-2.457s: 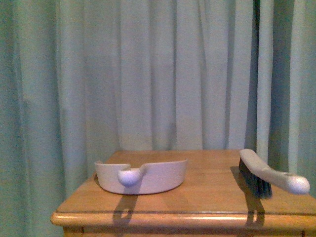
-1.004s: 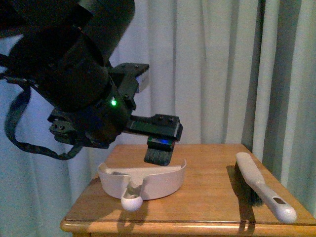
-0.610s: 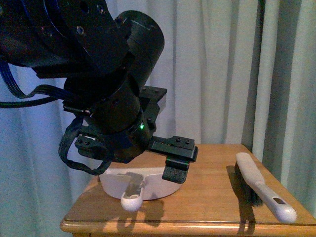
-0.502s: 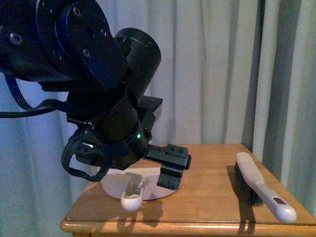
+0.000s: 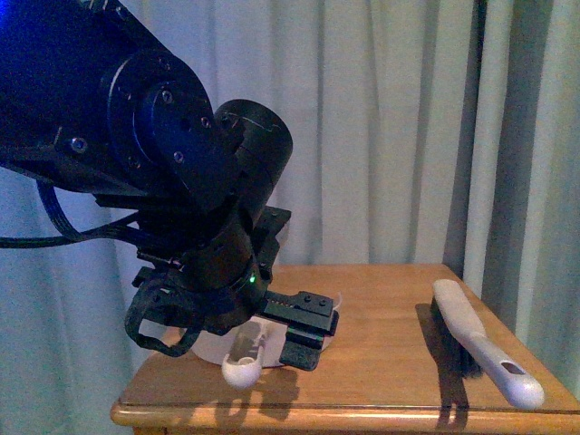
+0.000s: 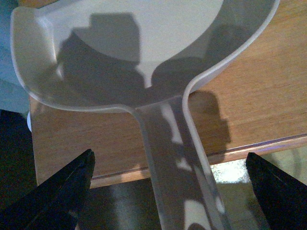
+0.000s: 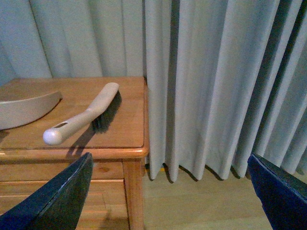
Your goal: Clean up trash
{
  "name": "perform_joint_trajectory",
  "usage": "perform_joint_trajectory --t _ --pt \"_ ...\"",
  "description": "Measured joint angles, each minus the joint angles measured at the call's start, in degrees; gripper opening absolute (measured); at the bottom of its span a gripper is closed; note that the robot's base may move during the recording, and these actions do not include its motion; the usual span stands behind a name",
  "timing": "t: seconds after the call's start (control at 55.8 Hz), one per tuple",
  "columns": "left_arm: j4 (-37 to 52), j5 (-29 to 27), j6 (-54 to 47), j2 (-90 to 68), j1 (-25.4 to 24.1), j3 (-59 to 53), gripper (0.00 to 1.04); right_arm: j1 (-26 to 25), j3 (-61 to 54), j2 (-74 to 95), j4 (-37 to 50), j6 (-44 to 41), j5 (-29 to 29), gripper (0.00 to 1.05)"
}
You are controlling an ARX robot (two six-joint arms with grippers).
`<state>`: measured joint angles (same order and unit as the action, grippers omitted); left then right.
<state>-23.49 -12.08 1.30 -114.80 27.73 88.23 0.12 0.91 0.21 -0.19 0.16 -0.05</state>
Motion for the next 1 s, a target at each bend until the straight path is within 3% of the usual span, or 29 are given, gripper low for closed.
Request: perform_joint_trajectory --t 0.359,0.556,0.717,1.004 --pt "-0.04 -1.14 1.33 -1.07 -0.63 0.35 0.97 0.00 0.00 0.00 0.00 0.00 0.00 0.97" --pt "-0.72 -1.25 1.81 -1.68 -0.55 0.35 0.65 0.00 0.00 0.00 -0.02 0.00 0.00 0.97" --pt "-0.76 -1.81 2.56 -1.68 -0.48 0.35 0.31 0.00 0.00 0.00 -0.02 0.00 0.00 0.97" --pt "3.10 -0.61 3.15 -0.35 -0.52 -0.90 0.29 0.00 0.00 0.00 -0.02 0.00 0.00 0.97"
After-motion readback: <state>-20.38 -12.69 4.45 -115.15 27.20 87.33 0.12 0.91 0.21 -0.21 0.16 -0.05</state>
